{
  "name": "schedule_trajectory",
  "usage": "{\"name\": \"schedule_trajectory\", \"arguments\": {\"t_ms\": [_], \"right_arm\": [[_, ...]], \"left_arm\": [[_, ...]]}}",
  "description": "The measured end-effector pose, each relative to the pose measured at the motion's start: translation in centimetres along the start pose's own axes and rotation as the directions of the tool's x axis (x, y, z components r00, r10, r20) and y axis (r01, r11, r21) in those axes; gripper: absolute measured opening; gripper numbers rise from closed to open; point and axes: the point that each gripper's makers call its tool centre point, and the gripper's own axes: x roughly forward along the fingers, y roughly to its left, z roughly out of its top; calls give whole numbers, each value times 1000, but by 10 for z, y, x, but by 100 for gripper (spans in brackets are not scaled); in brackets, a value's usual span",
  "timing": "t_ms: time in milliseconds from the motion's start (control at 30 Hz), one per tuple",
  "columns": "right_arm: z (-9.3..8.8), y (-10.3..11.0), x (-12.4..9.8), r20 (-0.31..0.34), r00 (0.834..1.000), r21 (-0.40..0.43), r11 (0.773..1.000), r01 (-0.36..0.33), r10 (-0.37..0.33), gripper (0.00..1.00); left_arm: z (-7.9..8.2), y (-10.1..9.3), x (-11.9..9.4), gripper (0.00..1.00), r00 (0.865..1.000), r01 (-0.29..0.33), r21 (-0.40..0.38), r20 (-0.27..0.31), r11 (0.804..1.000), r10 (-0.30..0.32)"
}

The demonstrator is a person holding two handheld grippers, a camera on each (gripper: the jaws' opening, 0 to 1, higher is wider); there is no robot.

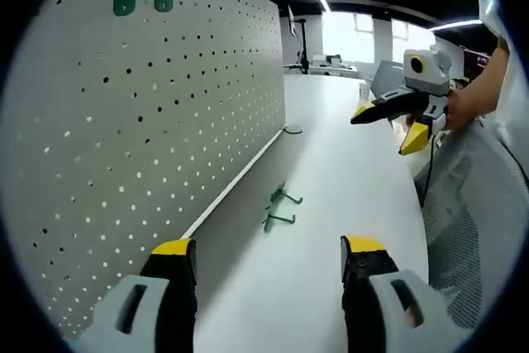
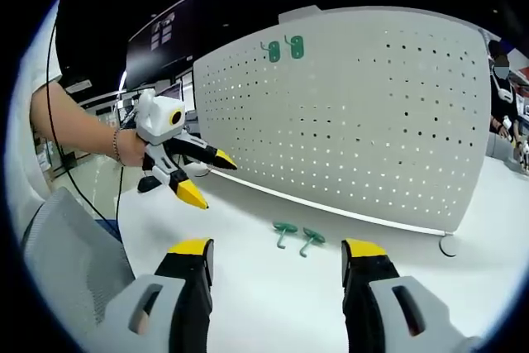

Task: Insert the hook assembly into the mounting plate slot until the hook locks in place.

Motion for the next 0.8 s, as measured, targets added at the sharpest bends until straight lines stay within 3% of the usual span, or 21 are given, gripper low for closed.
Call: {"name": "schedule_trajectory", "arguments": {"t_ms": [433,800], "right_arm": [[0,-2,-1,0,1000,9,1000,4,-4,61],[-1,-1,0,-4,1000,16,1000,2,-2,61]], "left_arm": [[1,1,23,73,992,84,80,-103,993,-75],[1,11,37,73,980,135,87,-160,987,-120]]}}
